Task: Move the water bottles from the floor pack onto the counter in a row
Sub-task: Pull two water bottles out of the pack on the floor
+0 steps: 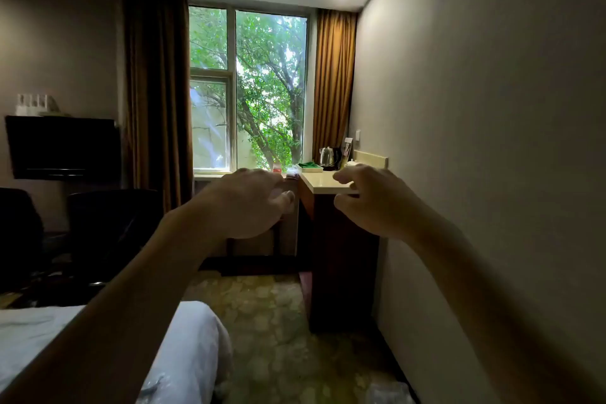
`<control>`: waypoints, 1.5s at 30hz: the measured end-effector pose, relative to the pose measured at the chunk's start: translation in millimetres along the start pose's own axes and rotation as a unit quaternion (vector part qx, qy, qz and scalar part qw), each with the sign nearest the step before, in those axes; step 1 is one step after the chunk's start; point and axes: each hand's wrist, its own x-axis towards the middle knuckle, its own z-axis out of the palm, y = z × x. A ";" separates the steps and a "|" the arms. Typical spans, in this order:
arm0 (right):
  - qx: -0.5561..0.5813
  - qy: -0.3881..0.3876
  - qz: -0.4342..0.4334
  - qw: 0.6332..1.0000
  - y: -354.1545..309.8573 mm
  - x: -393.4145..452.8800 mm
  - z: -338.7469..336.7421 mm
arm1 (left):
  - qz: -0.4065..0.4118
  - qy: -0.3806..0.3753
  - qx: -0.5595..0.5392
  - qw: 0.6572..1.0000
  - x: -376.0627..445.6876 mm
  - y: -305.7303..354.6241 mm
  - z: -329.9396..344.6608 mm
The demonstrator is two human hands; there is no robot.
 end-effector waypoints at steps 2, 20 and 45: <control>-0.003 0.013 0.007 1.000 6.3 14.8 9.0 | -0.001 -0.006 -0.002 1.000 14.1 -8.0 6.1; 0.004 0.026 0.041 0.999 57.5 239.2 140.1 | 0.002 -0.004 -0.029 1.000 225.9 -157.0 75.6; 0.019 -0.087 0.182 0.979 344.4 444.6 271.5 | 0.077 -0.126 0.046 0.988 578.7 -151.5 294.5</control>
